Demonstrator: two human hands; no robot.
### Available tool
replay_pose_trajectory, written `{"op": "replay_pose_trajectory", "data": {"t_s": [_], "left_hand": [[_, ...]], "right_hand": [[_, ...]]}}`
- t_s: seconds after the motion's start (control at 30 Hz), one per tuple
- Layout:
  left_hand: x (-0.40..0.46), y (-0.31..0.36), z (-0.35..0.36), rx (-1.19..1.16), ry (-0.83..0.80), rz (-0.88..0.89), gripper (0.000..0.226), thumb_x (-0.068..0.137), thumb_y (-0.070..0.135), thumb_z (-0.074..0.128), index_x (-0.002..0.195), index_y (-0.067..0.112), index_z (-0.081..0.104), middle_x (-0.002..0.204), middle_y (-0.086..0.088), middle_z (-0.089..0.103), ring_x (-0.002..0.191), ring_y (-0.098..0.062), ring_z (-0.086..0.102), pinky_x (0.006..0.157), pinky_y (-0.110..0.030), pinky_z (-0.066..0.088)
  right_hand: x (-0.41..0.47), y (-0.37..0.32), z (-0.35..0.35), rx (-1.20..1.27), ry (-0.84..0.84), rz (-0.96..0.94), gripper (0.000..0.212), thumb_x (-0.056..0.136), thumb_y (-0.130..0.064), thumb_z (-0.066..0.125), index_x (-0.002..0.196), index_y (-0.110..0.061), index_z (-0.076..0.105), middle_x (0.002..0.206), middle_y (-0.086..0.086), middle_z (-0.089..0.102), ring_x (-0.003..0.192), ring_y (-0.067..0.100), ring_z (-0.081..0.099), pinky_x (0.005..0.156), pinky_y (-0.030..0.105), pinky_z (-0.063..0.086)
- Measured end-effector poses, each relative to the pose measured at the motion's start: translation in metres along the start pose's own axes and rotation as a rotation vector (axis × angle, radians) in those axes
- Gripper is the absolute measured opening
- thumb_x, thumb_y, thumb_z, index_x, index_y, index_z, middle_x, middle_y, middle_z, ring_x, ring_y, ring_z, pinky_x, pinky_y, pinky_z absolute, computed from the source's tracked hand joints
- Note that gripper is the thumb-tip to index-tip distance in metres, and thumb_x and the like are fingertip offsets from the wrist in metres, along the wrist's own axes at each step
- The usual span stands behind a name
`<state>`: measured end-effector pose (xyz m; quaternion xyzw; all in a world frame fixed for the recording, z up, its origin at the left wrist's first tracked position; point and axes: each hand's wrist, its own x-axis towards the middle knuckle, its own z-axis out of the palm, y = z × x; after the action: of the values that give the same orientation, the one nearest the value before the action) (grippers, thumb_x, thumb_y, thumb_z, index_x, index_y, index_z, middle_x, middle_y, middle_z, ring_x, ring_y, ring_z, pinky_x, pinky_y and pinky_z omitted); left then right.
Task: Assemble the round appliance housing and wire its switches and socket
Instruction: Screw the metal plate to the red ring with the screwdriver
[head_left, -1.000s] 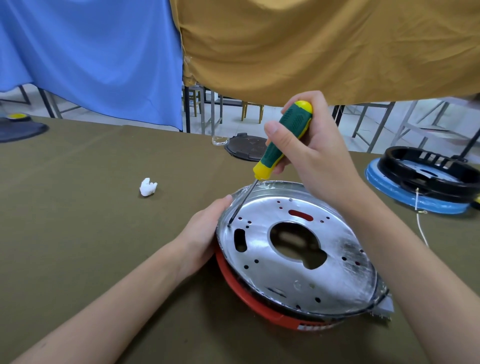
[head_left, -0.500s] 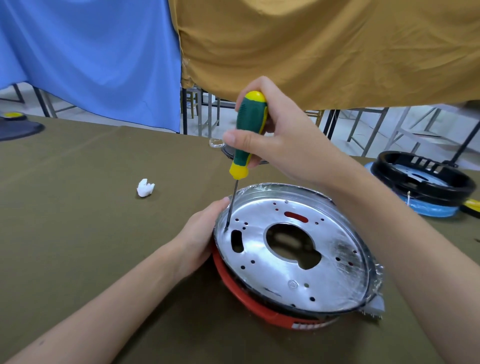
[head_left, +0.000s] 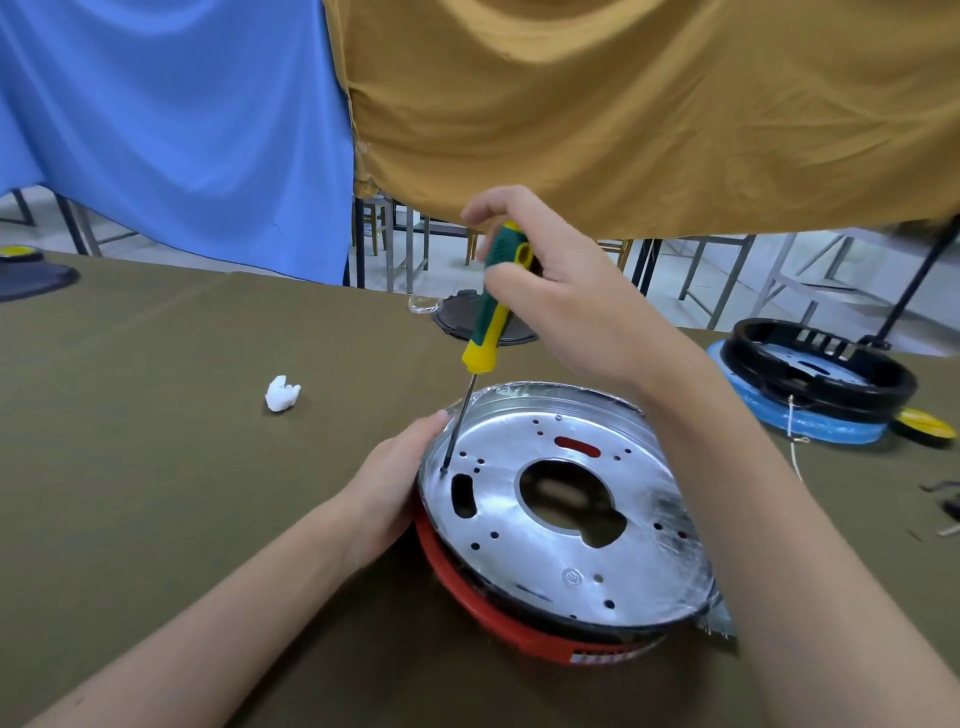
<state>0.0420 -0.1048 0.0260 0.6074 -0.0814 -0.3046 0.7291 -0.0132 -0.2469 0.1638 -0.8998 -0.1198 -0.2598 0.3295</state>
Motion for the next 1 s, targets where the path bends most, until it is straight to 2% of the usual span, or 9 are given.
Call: {"op": "replay_pose_trajectory", "data": {"t_s": [0.1, 0.2, 0.33, 0.4, 0.5, 0.63, 0.73, 0.83, 1.0], "left_hand": [[0.001, -0.001, 0.001, -0.008, 0.02, 0.005, 0.034, 0.095, 0.043, 0.054, 0.084, 0.025, 0.08, 0.099, -0.006, 0.077, 0.087, -0.02, 0.075, 0.075, -0.034, 0.052], [0.003, -0.002, 0.0, -0.01, 0.027, 0.006, 0.033, 0.094, 0.044, 0.056, 0.084, 0.024, 0.081, 0.099, -0.006, 0.077, 0.087, -0.02, 0.074, 0.076, -0.035, 0.053], [0.002, -0.002, 0.0, -0.011, 0.013, 0.012, 0.032, 0.094, 0.045, 0.056, 0.086, 0.026, 0.08, 0.099, -0.005, 0.077, 0.087, -0.019, 0.075, 0.071, -0.032, 0.053], [0.002, -0.002, 0.0, -0.014, 0.017, 0.013, 0.031, 0.093, 0.045, 0.057, 0.087, 0.025, 0.08, 0.099, -0.005, 0.077, 0.088, -0.02, 0.074, 0.073, -0.034, 0.053], [0.003, -0.003, 0.0, -0.012, 0.02, 0.021, 0.033, 0.094, 0.044, 0.057, 0.087, 0.022, 0.08, 0.1, -0.006, 0.077, 0.088, -0.021, 0.074, 0.076, -0.035, 0.052], [0.002, -0.004, 0.001, -0.009, 0.018, 0.025, 0.035, 0.093, 0.045, 0.056, 0.084, 0.022, 0.08, 0.098, -0.006, 0.077, 0.086, -0.02, 0.075, 0.073, -0.034, 0.052], [0.002, -0.003, 0.001, -0.015, 0.009, 0.025, 0.034, 0.093, 0.045, 0.057, 0.086, 0.021, 0.08, 0.099, -0.007, 0.077, 0.087, -0.02, 0.075, 0.073, -0.034, 0.052], [0.001, -0.002, 0.0, -0.012, -0.01, 0.027, 0.033, 0.092, 0.046, 0.059, 0.09, 0.022, 0.08, 0.101, -0.006, 0.077, 0.09, -0.021, 0.074, 0.074, -0.034, 0.052], [0.001, -0.003, 0.001, -0.02, -0.016, 0.029, 0.031, 0.092, 0.046, 0.058, 0.088, 0.024, 0.08, 0.1, -0.006, 0.077, 0.089, -0.021, 0.074, 0.074, -0.033, 0.053]], "right_hand": [[-0.004, 0.002, -0.002, -0.076, 0.034, -0.03, 0.016, 0.097, -0.027, 0.06, 0.11, -0.019, 0.055, 0.067, -0.01, 0.041, 0.059, 0.005, 0.041, 0.059, 0.021, 0.036], [-0.003, 0.002, 0.003, -0.27, 0.123, -0.001, 0.028, 0.095, -0.042, 0.06, 0.095, -0.015, 0.056, 0.069, -0.006, 0.048, 0.065, 0.014, 0.045, 0.06, 0.033, 0.036], [-0.004, -0.004, 0.003, -0.072, 0.01, 0.018, 0.024, 0.097, -0.018, 0.045, 0.118, -0.023, 0.055, 0.101, -0.005, 0.049, 0.08, 0.01, 0.049, 0.071, 0.024, 0.042], [-0.006, -0.004, -0.001, -0.044, -0.029, -0.009, 0.025, 0.097, -0.016, 0.05, 0.12, -0.024, 0.053, 0.09, -0.008, 0.048, 0.072, 0.006, 0.045, 0.066, 0.02, 0.038], [-0.005, -0.004, -0.003, -0.177, 0.055, -0.038, 0.018, 0.094, -0.033, 0.063, 0.106, -0.021, 0.056, 0.082, -0.007, 0.047, 0.069, 0.008, 0.041, 0.065, 0.024, 0.033], [-0.003, -0.007, 0.009, -0.429, 0.197, -0.011, 0.038, 0.093, -0.055, 0.057, 0.097, -0.017, 0.055, 0.07, -0.005, 0.045, 0.07, 0.021, 0.047, 0.063, 0.033, 0.033], [-0.003, -0.009, 0.014, -0.248, 0.168, -0.001, 0.024, 0.1, -0.037, 0.048, 0.115, -0.021, 0.057, 0.09, -0.005, 0.049, 0.074, 0.015, 0.05, 0.067, 0.031, 0.038], [-0.005, -0.009, 0.008, -0.056, 0.051, -0.009, 0.031, 0.099, -0.018, 0.044, 0.128, -0.026, 0.053, 0.1, -0.004, 0.05, 0.072, 0.009, 0.046, 0.069, 0.027, 0.042], [-0.003, -0.005, 0.01, -0.128, 0.131, -0.043, 0.021, 0.094, -0.035, 0.063, 0.106, -0.018, 0.058, 0.079, -0.007, 0.047, 0.066, 0.005, 0.043, 0.063, 0.023, 0.033]]}}
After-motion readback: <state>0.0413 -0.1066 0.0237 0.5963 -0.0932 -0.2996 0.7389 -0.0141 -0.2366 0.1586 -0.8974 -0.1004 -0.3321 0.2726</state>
